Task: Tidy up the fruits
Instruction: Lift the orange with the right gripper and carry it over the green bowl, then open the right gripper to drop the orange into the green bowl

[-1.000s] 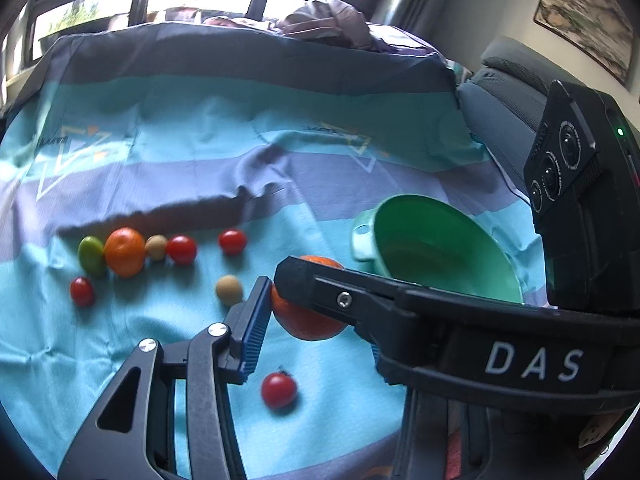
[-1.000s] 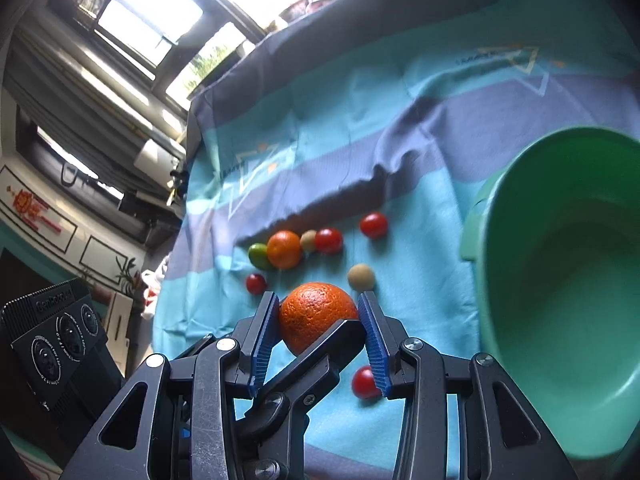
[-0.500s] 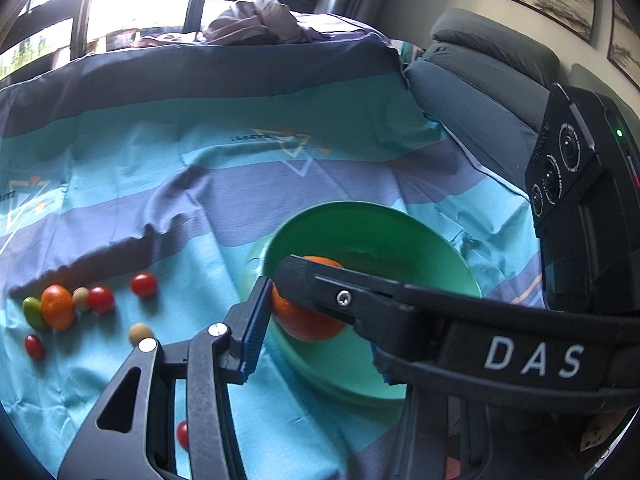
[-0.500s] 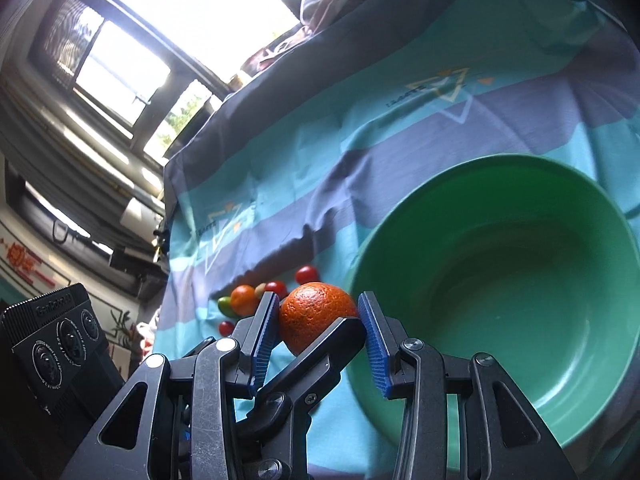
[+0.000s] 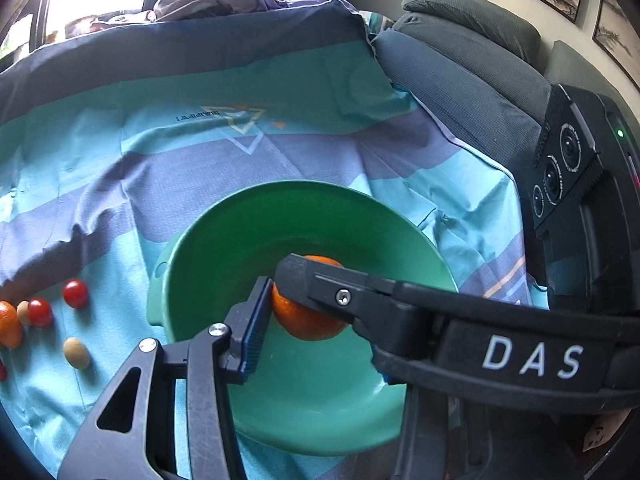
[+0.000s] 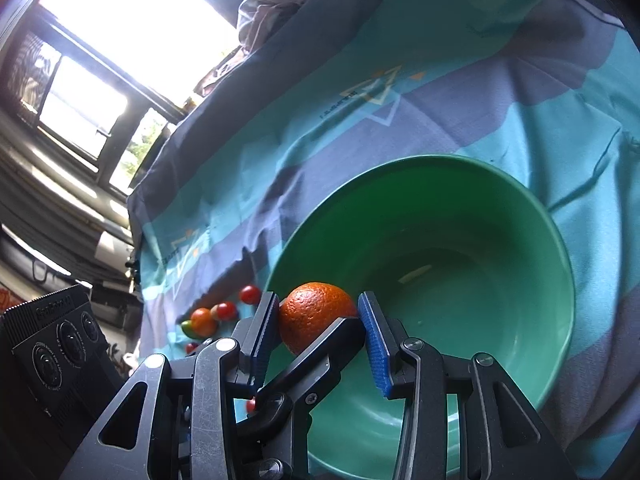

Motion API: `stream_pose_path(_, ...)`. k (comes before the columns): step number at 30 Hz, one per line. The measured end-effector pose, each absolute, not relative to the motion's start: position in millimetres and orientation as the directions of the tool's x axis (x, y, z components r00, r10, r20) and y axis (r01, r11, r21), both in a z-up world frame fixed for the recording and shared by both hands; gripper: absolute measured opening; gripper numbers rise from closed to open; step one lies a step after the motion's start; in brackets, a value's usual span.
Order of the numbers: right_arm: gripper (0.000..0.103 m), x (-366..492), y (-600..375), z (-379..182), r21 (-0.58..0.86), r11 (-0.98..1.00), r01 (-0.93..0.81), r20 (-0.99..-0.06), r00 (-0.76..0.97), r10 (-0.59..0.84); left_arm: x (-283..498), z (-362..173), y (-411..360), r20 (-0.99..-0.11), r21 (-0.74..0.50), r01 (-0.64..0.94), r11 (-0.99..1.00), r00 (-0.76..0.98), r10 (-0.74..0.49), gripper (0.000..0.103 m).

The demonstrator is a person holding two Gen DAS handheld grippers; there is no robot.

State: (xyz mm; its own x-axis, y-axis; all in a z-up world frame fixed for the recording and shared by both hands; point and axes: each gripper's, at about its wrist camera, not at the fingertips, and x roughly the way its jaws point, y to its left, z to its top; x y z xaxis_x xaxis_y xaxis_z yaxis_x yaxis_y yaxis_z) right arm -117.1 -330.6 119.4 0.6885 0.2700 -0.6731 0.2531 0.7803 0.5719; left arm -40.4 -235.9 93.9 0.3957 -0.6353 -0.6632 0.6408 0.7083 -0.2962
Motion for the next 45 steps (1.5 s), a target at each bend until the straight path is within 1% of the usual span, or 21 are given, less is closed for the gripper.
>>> stream_pose_path(11, 0.044, -116.3, -345.6, 108.8, 0.563, 0.764, 0.316, -0.707, 0.663, 0.247, -34.6, 82.6, -251.0, -0.691, -0.326, 0.649, 0.687, 0.333, -0.642, 0.043)
stream_pose_path(26, 0.044, -115.1, -346.5, 105.9, 0.505, 0.786, 0.356, -0.749, 0.634, 0.194, -32.8, 77.5, -254.4, -0.706, -0.324, 0.645, 0.692, 0.322, -0.631, 0.043)
stream_pose_path(29, 0.044, -115.3, -346.1, 106.8, 0.511, 0.787, 0.345, -0.742, 0.639, 0.202, -31.8, 77.1, -250.6, -0.694, -0.355, 0.644, 0.678, 0.305, -0.652, 0.043)
stream_pose_path(34, 0.044, -116.0, -346.9, 107.6, 0.502, 0.788, 0.356, -0.746, 0.64, 0.187, -33.2, 79.5, -246.3, -0.697, -0.334, 0.639, 0.693, 0.327, -0.638, 0.043)
stream_pose_path(36, 0.044, -116.5, -346.7, 109.3, 0.498, 0.789, 0.36, -0.743, 0.647, 0.174, -33.9, 81.7, -241.6, -0.69, -0.339, 0.638, 0.691, 0.331, -0.644, 0.045)
stream_pose_path(39, 0.044, -117.1, -343.8, 114.1, 0.471, 0.804, 0.362, -0.74, 0.659, 0.137, -36.1, 84.8, -233.4, -0.683, -0.336, 0.628, 0.702, 0.35, -0.641, 0.045)
stream_pose_path(43, 0.044, -121.3, -335.6, 127.1, 0.428, 0.835, 0.345, -0.705, 0.706, 0.069, -41.2, 91.0, -217.7, -0.678, -0.314, 0.616, 0.722, 0.387, -0.625, 0.046)
stream_pose_path(45, 0.044, -122.7, -329.4, 134.7, 0.401, 0.854, 0.331, -0.681, 0.731, 0.036, -43.7, 94.3, -206.6, -0.675, -0.301, 0.606, 0.737, 0.41, -0.613, 0.049)
